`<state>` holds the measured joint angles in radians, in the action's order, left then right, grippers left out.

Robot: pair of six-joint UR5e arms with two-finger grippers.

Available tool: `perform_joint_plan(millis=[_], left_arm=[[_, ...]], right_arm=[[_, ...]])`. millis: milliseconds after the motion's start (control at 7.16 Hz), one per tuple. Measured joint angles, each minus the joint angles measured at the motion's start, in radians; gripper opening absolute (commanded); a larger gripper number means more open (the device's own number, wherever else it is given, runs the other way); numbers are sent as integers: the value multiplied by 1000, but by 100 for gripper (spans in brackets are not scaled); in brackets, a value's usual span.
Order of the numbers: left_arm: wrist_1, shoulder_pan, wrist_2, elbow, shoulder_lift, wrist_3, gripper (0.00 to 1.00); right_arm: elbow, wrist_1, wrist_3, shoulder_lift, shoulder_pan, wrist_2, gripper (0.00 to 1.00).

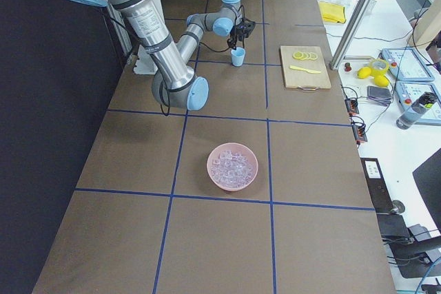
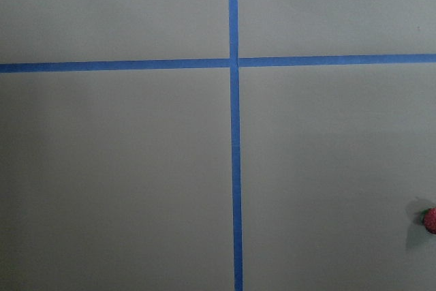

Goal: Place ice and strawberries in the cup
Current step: 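Open the right gripper to drop the ice cube into the cup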

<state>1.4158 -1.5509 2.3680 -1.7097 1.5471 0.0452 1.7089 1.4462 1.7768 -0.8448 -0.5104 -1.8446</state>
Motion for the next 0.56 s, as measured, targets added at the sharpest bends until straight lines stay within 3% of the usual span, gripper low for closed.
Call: perform_joint_plan(millis=[279,559], left_arm=[[5,1,42,-4,0,0,100],[18,1,59,-13,-1,2,100]], right_arm=[[189,59,-18,-143,-74,-53,100],[362,102,-188,-359,-212,-185,100]])
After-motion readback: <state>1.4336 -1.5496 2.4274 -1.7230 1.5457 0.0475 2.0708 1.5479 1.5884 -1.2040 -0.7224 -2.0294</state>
